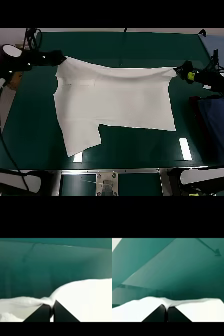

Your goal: Fold the shirts.

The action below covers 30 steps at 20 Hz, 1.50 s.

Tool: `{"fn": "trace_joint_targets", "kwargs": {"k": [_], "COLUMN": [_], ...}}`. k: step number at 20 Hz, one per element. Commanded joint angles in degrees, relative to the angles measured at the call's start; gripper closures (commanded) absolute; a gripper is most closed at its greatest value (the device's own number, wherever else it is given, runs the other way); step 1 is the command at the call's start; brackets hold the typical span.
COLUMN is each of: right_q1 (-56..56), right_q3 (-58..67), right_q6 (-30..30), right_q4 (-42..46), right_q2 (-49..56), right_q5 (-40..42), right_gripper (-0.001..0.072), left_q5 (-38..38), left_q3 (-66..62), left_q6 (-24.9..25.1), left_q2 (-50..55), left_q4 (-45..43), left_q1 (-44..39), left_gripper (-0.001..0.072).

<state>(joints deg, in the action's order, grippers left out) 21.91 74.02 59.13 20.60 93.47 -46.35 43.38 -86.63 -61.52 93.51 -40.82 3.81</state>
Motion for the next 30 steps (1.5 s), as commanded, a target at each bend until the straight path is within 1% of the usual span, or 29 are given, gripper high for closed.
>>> {"fn": "trace_joint_targets", "kwargs": {"k": [1, 3, 6, 7, 9, 11, 13, 14, 16, 18, 20, 22, 26, 30], "right_q1": [-0.7, -0.8, -1.6, -1.8, -2.1, -2.1, -1.5, -1.0, 0.4, 2.2, 2.6, 2.6, 2.5, 2.5], "right_q3": [14.7, 22.4, 30.0, 31.3, 31.7, 31.6, 31.5, 31.5, 31.5, 31.5, 31.2, 29.4, 25.1, 23.8], "right_q6": [3.9, 6.9, 6.9, 6.9, 6.9, 7.6, 10.4, 12.0, 14.4, 15.6, 15.9, 15.9, 15.9, 15.9], "right_q4": [-1.6, -2.0, -2.2, -2.1, -1.9, -0.1, 5.4, 8.7, 14.1, 19.1, 25.1, 27.5, 27.5, 27.5], "right_q2": [14.1, 18.3, 20.9, 21.1, 21.2, 21.4, 21.4, 21.4, 21.4, 21.4, 21.4, 21.4, 21.4, 21.4], "right_q5": [-2.7, -3.5, -3.1, -2.7, -2.5, -4.2, -8.4, -11.5, -18.1, -24.9, -29.2, -30.2, -29.5, -28.5], "right_gripper": [0.0700, 0.0700, 0.0700, 0.0700, 0.0700, 0.0700, 0.0700, 0.0700, 0.0700, 0.0700, 0.0701, 0.0701, 0.0700, 0.0700], "left_q5": [-11.9, -15.1, -16.0, -15.9, -15.9, -14.0, -9.7, -6.6, 0.6, 7.2, 12.2, 13.2, 11.5, 10.6], "left_q3": [0.1, -0.3, -3.0, -4.0, -4.9, -4.8, -4.9, -4.9, -4.9, -4.8, -4.7, -2.6, 4.0, 7.7], "left_q6": [1.0, 2.7, 4.3, 5.1, 5.0, 5.0, 5.0, 4.2, 0.5, -2.2, -4.3, -5.8, -6.0, -6.0], "left_q2": [4.8, 4.8, 4.8, 4.8, 4.8, 4.9, 4.8, 4.8, 4.8, 4.8, 4.8, 4.9, 4.9, 4.9], "left_q4": [5.0, 6.8, 7.2, 7.3, 7.2, 6.3, 3.3, 0.7, -4.2, -8.2, -12.0, -13.1, -13.0, -11.4], "left_q1": [-0.5, -0.5, -0.5, -0.5, -0.5, -0.5, -0.4, 0.0, 1.1, 2.6, 3.3, 3.1, 2.9, 2.9], "left_gripper": [0.0682, 0.0682, 0.0682, 0.0682, 0.0682, 0.0682, 0.0682, 0.0682, 0.0682, 0.0682, 0.0681, 0.0682, 0.0682, 0.0681]}}
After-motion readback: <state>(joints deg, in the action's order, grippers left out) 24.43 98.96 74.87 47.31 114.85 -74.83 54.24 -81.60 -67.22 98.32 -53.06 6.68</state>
